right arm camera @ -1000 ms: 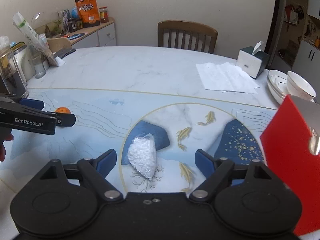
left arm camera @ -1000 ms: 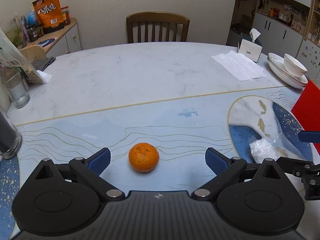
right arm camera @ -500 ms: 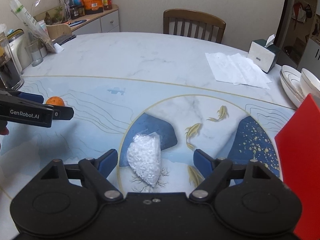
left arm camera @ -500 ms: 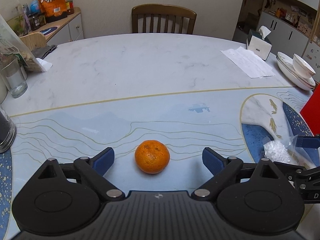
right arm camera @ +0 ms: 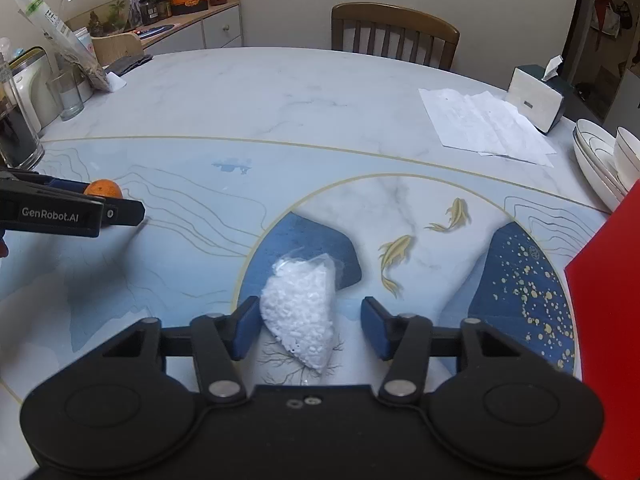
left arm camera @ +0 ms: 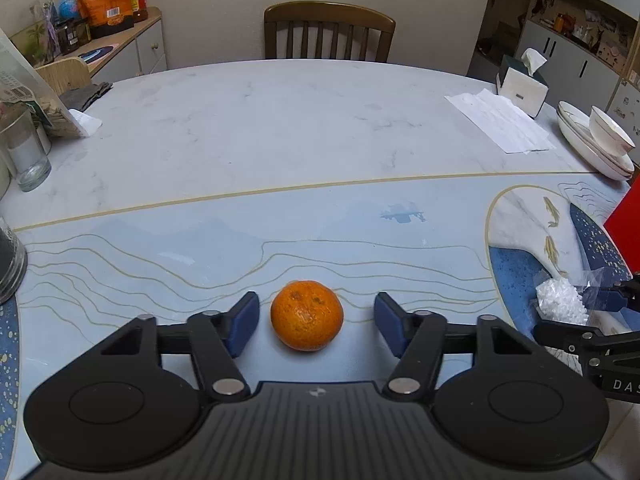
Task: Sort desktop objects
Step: 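Grasp the orange mandarin with the left tool while the right tool grasps the clear granule bag, then carry the mandarin and granule bag into the red box and release both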
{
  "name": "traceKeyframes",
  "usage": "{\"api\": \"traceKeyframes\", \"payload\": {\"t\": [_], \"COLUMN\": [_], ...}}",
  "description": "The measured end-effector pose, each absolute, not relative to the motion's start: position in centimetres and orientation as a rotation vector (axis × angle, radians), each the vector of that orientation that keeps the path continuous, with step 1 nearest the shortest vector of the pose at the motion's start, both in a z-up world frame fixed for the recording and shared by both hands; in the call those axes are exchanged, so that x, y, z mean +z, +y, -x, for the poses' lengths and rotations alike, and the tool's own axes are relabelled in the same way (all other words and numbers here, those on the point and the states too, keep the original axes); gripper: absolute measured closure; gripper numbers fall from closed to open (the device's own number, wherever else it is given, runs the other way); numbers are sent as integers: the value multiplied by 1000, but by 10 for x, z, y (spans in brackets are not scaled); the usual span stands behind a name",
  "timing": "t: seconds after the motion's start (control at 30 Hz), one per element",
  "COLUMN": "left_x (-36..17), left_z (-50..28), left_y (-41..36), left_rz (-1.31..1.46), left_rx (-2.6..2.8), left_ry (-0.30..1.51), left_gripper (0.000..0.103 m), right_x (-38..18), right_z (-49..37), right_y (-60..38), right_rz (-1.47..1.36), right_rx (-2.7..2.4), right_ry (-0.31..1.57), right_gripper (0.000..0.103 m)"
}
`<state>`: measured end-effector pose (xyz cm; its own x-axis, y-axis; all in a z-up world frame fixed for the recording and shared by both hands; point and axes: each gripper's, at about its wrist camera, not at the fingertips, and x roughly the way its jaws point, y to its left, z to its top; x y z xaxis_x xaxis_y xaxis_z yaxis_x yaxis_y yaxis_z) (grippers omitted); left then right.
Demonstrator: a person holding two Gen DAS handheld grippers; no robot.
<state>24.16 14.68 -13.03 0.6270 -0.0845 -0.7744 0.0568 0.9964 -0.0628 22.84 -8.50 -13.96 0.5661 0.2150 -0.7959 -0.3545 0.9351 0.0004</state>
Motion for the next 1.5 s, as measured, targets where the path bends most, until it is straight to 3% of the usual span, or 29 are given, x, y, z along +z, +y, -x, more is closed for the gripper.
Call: {"api": "traceKeyframes", "payload": {"t": [0.13,0.3,0.6,1.5], "left_x": [-129,-127,-120,-64], "left_z": [-241,-239,-227,-176], "left_y": [147,147,138,62], "left_rz": [29,34,48,67], "left_rx": [-80,-75,-103,-277], "left_ry": [893,900,895,857], "left_gripper": [56,68,68,68], "right_x": [-139,-138,-130,-73], "right_z": [-228,-227,-220,-167], "right_y": [-85,-87,-99,-160], "right_rz": [166,162,144,54], "right_rx": [340,337,327,281], "right_ry": [908,906,882,799], "right_gripper": [63,67,72,73]}}
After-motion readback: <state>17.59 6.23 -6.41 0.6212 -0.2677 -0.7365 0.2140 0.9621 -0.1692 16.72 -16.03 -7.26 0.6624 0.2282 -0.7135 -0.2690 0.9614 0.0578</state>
